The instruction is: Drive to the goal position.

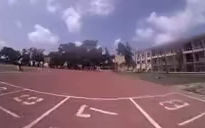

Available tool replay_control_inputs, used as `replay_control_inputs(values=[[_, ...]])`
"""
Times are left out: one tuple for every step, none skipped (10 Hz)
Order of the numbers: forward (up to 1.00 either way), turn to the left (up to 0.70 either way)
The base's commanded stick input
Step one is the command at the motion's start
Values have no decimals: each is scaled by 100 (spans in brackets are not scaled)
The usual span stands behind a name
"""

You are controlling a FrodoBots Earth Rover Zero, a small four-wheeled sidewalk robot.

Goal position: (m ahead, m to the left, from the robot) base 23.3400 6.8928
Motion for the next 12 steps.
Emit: replay_control_inputs(values=[[70,0],[70,0],[70,0],[70,0],[70,0],[70,0],[70,0],[70,0],[70,0],[70,0],[70,0],[70,0]])
